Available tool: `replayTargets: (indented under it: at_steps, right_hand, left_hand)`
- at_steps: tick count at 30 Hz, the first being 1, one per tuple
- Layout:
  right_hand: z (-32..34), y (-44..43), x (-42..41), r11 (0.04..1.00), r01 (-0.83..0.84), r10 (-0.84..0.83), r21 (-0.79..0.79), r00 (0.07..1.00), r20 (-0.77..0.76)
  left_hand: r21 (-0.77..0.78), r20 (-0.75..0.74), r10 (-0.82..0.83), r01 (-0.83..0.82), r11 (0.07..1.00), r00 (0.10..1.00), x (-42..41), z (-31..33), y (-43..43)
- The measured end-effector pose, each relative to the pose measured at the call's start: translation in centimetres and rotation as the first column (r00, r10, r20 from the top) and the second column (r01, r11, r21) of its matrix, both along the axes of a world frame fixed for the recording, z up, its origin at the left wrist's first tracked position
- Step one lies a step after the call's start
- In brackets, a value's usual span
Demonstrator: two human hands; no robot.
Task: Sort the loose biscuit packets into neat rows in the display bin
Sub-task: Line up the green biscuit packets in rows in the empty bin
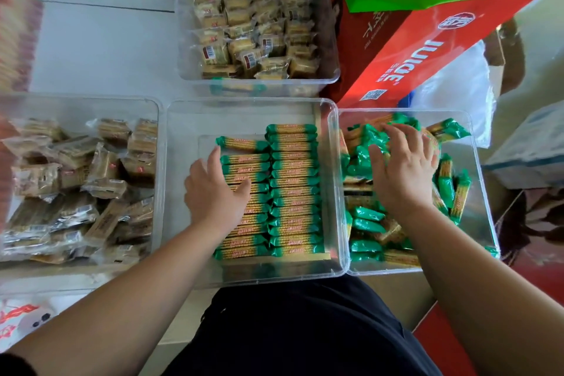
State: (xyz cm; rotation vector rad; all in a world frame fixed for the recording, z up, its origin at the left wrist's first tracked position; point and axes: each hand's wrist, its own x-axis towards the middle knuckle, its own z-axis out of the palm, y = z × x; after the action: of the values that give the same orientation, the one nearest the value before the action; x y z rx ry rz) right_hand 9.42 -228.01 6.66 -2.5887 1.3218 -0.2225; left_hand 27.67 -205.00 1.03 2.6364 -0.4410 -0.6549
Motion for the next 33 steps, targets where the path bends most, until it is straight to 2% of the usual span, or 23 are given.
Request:
replayTargets:
  at_steps: [2,4,5,9,12,14,16,17,18,20,22,23,25,28,30,33]
  right_hand:
    - [0.3,-1.7,-1.2,0.988,0.131,-0.110,0.080,0.968,-0.224]
    - [0.3,-2.6,-2.0,0.956,0.191,-0.090,0.221,0.912,-0.399]
    - [0.3,-2.8,-2.3,0.940,0.189,-0.053,0.286,0.905,-0.423]
    - [0.2,-2.6,-3.1,0.937,0.075,0.055,0.341,0.933,-0.356]
    - [0.6,-2.6,-4.0,0.934,0.000,0.103,0.359,0.957,-0.270]
    - [0.9,-3.0,-4.9,0.927,-0.049,0.137,0.372,0.967,-0.214]
    - [0.8,-3.8,-5.8,0.928,-0.106,0.175,0.356,0.970,-0.167]
    - [0.8,-4.3,-6.3,0.933,-0.135,0.191,0.333,0.971,-0.143]
    - [0.8,-4.8,-6.8,0.938,-0.152,0.197,0.310,0.973,-0.120]
    - [0.8,-5.9,-7.8,0.957,-0.140,0.168,0.254,0.981,-0.092]
    - [0.7,-6.8,-8.8,0.985,-0.111,0.127,0.128,0.984,-0.122]
    - [0.7,-7.2,-9.2,0.994,-0.091,0.100,0.063,0.981,-0.166]
    - [0.4,-8.0,-10.1,0.999,-0.024,0.035,0.041,0.955,-0.295]
    - [-0.5,-8.6,-11.1,0.979,0.069,0.020,0.194,0.907,-0.420]
    - [-1.2,-8.4,-11.6,0.974,0.044,0.062,0.221,0.891,-0.450]
    - [-2.3,-7.8,-12.3,0.986,-0.018,0.089,0.165,0.896,-0.436]
  left_hand:
    - [-0.076,0.063,-0.076,0.080,0.994,0.995,-0.4,0.8,-0.9]
    - [-0.176,0.105,-0.167,0.183,0.967,0.980,-1.2,1.8,-2.5]
    - [-0.220,0.133,-0.221,0.246,0.944,0.966,-1.7,2.4,-3.5]
    - [-0.274,0.297,-0.434,0.511,0.815,0.851,-3.5,4.3,-8.1]
    - [-0.231,0.316,-0.593,0.667,0.709,0.740,-4.5,5.1,-10.9]
    - [-0.170,0.306,-0.707,0.767,0.619,0.638,-5.3,5.4,-12.2]
    - [-0.032,0.300,-0.796,0.840,0.542,0.525,-6.2,5.6,-13.1]
    - [0.038,0.263,-0.823,0.847,0.530,0.503,-6.6,5.5,-13.6]
    - [0.076,0.213,-0.831,0.839,0.538,0.514,-6.8,5.4,-14.0]
    - [-0.022,0.183,-0.783,0.799,0.601,0.594,-7.1,5.4,-14.5]
    - [-0.224,0.280,-0.666,0.722,0.655,0.691,-6.9,5.3,-15.3]
    - [-0.248,0.327,-0.628,0.705,0.664,0.706,-6.7,5.3,-15.8]
    - [-0.094,0.321,-0.686,0.743,0.663,0.653,-6.1,5.7,-17.3]
    - [0.216,0.097,-0.848,0.821,0.529,0.521,-5.3,5.7,-19.4]
    - [0.274,0.054,-0.863,0.823,0.497,0.503,-5.3,5.5,-20.3]
    - [0.317,0.097,-0.850,0.794,0.519,0.517,-6.1,5.5,-21.0]
